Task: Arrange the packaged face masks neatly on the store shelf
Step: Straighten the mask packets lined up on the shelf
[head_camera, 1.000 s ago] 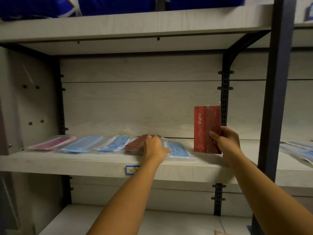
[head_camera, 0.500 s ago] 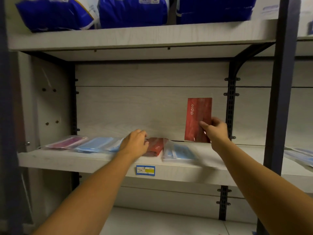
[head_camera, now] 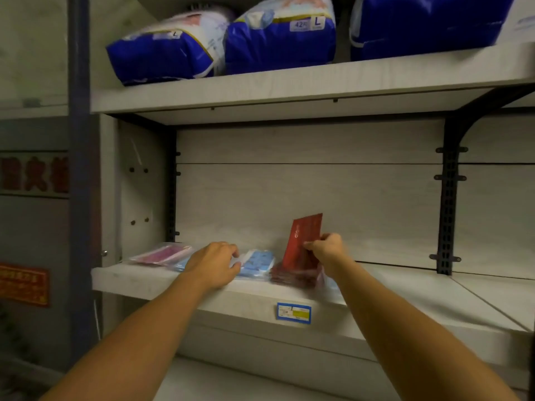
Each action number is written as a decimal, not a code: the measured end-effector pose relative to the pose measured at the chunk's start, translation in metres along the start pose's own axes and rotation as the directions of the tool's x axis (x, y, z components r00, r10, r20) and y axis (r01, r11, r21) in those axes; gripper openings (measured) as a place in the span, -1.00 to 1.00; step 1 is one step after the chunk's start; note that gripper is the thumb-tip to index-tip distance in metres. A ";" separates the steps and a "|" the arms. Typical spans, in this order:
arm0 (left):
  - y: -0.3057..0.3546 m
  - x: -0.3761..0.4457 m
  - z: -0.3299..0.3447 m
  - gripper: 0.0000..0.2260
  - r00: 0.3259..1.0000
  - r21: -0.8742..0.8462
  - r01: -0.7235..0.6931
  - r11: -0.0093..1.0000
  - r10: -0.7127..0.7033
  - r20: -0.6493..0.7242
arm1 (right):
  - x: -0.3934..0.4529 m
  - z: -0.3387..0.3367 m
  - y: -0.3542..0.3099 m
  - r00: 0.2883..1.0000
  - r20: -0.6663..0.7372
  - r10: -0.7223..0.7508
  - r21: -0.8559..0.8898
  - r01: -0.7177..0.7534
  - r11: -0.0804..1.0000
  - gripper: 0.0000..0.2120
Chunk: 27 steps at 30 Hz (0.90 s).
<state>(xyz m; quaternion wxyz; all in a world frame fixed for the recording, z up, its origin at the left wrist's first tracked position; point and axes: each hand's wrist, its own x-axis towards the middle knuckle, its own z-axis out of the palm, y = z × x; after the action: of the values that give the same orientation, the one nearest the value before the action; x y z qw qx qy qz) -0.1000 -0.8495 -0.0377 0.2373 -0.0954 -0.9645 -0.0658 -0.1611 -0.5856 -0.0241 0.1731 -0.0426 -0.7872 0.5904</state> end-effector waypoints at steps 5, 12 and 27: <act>-0.019 -0.004 -0.003 -0.69 1.000 0.055 -0.014 0.998 0.013 0.026 | -0.004 0.017 0.001 0.989 0.110 -0.097 -0.691 0.146 0.708 -0.67; -0.029 -0.009 0.001 -0.69 0.997 0.121 -0.042 0.992 0.033 0.072 | -0.016 0.022 -0.001 0.983 0.033 -0.181 -0.883 0.113 0.456 -0.56; 0.084 -0.003 -0.004 -0.76 0.966 0.102 -0.257 0.961 0.255 0.025 | -0.102 -0.071 -0.005 0.945 0.191 -0.266 -0.954 0.243 0.177 -0.72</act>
<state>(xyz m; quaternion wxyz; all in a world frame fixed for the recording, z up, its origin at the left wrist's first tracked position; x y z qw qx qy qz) -0.0775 -0.7693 -0.0285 0.2427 -0.2073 -0.9476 0.0164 -0.0418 -0.5495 -0.0247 0.2114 -0.0150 -0.9752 -0.0642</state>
